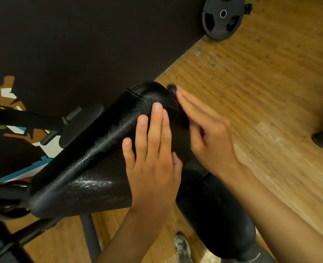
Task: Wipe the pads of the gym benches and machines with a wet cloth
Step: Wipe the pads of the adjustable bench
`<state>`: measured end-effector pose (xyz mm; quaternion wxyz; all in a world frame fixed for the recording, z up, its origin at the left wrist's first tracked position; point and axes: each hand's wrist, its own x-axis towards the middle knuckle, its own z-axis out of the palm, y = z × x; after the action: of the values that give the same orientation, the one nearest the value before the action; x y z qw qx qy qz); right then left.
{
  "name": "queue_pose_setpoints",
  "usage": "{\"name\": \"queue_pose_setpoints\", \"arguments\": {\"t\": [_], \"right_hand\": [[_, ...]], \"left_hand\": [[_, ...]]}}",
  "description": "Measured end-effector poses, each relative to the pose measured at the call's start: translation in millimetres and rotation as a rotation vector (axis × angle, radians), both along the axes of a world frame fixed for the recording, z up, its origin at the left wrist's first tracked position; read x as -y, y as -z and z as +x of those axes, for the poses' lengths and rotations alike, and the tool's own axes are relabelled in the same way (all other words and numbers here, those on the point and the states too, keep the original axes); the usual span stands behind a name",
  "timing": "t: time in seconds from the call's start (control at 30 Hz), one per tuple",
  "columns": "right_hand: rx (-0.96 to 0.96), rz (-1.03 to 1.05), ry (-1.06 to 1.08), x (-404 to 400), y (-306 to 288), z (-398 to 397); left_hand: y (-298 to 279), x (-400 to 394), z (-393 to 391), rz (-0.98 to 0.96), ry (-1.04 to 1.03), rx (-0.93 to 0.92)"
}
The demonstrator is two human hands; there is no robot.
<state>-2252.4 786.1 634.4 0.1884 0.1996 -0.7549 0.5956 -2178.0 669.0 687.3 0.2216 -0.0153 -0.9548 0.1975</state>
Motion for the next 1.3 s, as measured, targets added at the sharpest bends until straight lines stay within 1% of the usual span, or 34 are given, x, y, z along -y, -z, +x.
{"name": "queue_pose_setpoints", "arguments": {"t": [0.07,0.13,0.2,0.27,0.33,0.37,0.43,0.57,0.63,0.8,0.93,1.03,1.1,1.13,1.2,1.3], "right_hand": [[0.126,0.026,0.017,-9.1,34.1,15.9],[0.200,0.026,0.032,-11.1,41.1,21.9],[0.146,-0.014,0.031,-4.0,20.4,12.1],[0.021,-0.081,0.018,3.2,-5.5,-1.2],[-0.041,-0.107,-0.017,5.2,-2.0,-6.6],[-0.019,-0.095,-0.046,3.1,13.7,-4.0],[0.125,-0.054,-0.070,-2.9,65.6,9.9],[0.416,0.019,0.026,-7.2,170.9,39.1],[0.504,0.045,0.053,-7.1,209.1,47.4],[0.671,0.118,0.036,-15.6,288.1,52.2],[0.774,0.126,0.002,-9.9,324.2,47.8],[0.859,0.080,0.010,-2.6,334.1,45.9],[0.923,0.058,0.019,-1.4,327.4,43.4],[0.917,0.055,0.025,-1.7,318.9,40.9],[0.828,0.062,0.009,-2.9,292.3,34.5],[0.655,0.045,-0.033,-5.5,234.3,23.3]], "left_hand": [[0.9,0.4,-0.5,-0.006,-0.004,0.000],[1.9,-1.6,-1.1,0.007,-0.013,-0.015],[5.9,-9.4,-2.6,0.029,-0.021,-0.002],[14.0,-19.4,-1.5,0.072,0.003,0.063],[23.1,-24.4,-0.6,0.102,0.020,0.092],[25.7,-24.7,-0.8,0.093,0.012,0.094],[30.0,-22.4,-0.9,0.068,-0.005,0.094],[41.3,-21.2,0.7,0.030,0.008,0.144],[50.6,-20.3,1.6,0.010,0.001,0.152],[59.7,-23.5,3.2,0.016,-0.024,0.161],[59.1,-19.8,3.0,-0.024,-0.033,0.158],[58.9,-20.2,3.1,-0.021,-0.034,0.158],[57.7,-22.8,4.4,-0.008,-0.031,0.174],[57.0,-23.6,5.3,0.006,-0.028,0.180],[54.0,-24.4,6.3,0.037,-0.025,0.203],[47.0,-25.4,8.8,0.072,-0.007,0.243]]}}
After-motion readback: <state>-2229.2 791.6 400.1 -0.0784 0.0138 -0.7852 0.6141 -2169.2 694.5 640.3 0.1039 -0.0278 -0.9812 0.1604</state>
